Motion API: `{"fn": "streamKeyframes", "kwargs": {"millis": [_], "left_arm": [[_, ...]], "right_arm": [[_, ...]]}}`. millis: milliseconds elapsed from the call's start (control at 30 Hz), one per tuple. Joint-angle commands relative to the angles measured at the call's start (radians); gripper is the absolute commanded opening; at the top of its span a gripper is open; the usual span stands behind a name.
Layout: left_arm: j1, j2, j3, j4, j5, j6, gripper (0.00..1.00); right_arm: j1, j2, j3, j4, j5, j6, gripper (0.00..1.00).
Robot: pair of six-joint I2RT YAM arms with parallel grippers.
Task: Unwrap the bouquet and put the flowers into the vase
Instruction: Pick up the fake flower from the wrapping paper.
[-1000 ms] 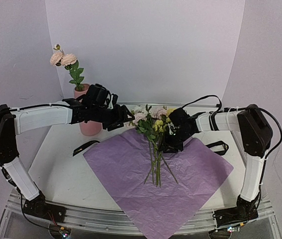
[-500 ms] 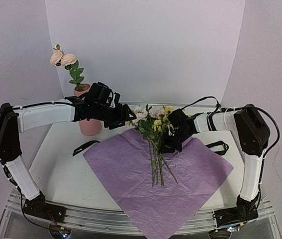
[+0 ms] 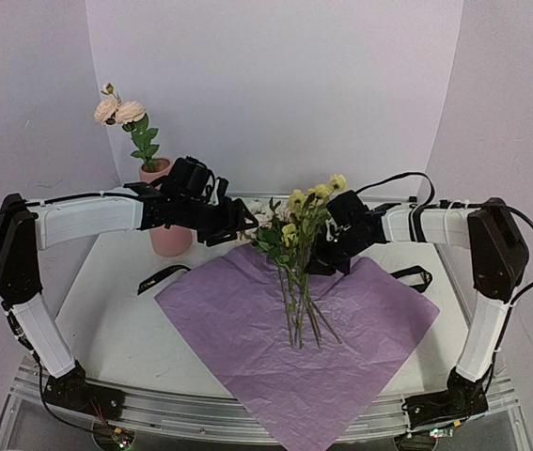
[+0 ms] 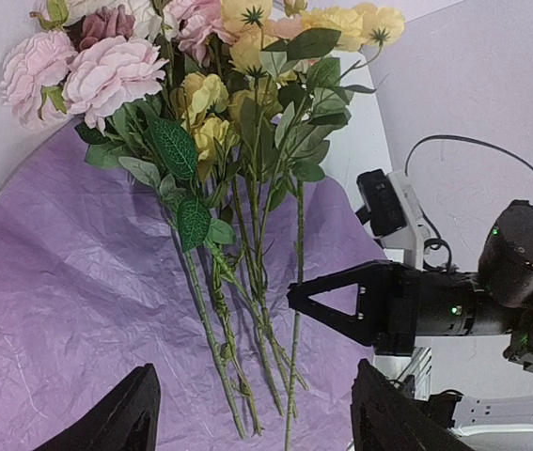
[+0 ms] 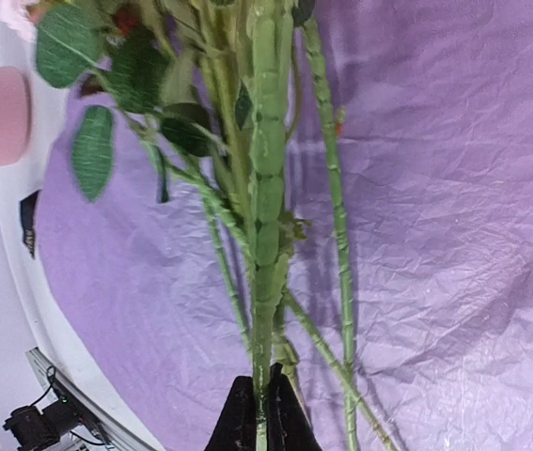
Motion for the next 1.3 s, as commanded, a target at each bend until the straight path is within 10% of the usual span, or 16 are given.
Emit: {"fn": "streamKeyframes", "kwargs": {"millis": [0,1267], "left_arm": [[0.0,0.013,0.036,0.002,0.017,0.008,0.72],[-0.143,0.293,0.22,0.008,0.035,-0.02,0.69]], "right_arm": [[-0.006,-0.074,-0.015,-0.022,0.008,0.002,0.03],[0.008,-0.284,-0.174,0.21,-0.187,-0.135,0.07]]}}
